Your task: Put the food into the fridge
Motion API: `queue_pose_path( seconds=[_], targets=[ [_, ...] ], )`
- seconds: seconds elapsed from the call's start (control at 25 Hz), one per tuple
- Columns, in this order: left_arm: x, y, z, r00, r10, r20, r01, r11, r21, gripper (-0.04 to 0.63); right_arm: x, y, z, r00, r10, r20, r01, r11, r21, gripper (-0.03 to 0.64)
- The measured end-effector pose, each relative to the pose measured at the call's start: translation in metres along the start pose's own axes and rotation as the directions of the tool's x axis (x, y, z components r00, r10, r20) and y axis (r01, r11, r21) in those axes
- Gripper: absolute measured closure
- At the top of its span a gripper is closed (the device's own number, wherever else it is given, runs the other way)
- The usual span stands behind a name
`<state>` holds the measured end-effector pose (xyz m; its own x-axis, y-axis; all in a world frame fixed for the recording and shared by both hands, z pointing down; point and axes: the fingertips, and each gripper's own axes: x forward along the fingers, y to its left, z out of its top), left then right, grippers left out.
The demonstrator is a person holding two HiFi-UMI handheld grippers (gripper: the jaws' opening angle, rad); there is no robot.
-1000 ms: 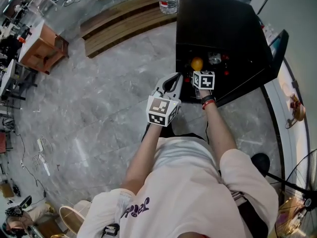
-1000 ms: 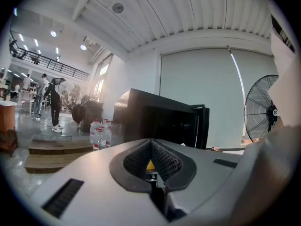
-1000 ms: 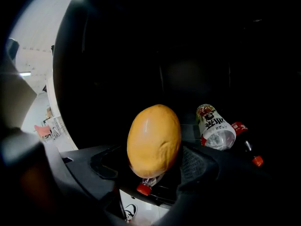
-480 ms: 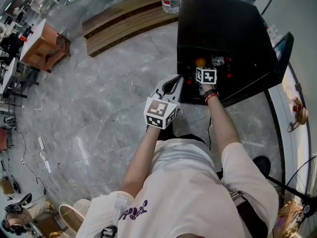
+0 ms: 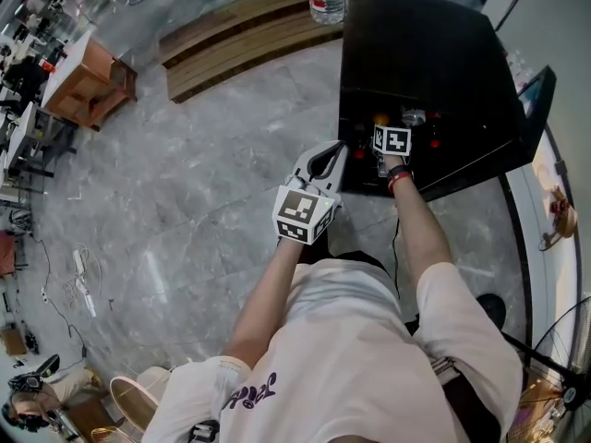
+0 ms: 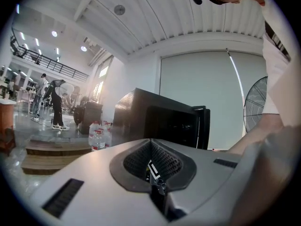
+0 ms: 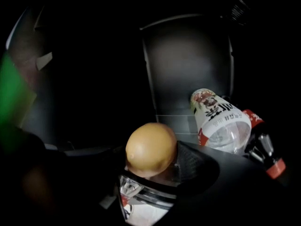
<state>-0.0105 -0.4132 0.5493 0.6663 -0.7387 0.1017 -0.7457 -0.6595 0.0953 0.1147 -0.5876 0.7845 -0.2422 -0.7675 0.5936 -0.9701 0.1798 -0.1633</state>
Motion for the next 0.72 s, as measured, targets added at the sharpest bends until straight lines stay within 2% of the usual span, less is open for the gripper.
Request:
queue_pose_path(
  seconds=[0.32,0.48,0.72],
  targets=[
    [-0.004,0.009,-0.005,1.0,0.008,-0.011,-0.008,1.0,-0.014,0.578,0.004,0.004,-0.002,0.999,-0.039,0.036,0.039,0.999,-0.01,0.282],
    [-0.004,0.004,-0.008,1.0,0.002,-0.02,-0.002,1.0,-0.017,0.578,-0.001,0.005,-0.004,0.999,-0.042,0.023,0.043,0.999,-0.017,0.28],
    [-0.003,-0.003,-0.002,1.0,-0.011,-0.007,0.011,1.0,-0.013,0.578,-0.011,0.008,-0.007,0.998,-0.041,0.045,0.042,0.999,-0.009,0.252]
  ],
)
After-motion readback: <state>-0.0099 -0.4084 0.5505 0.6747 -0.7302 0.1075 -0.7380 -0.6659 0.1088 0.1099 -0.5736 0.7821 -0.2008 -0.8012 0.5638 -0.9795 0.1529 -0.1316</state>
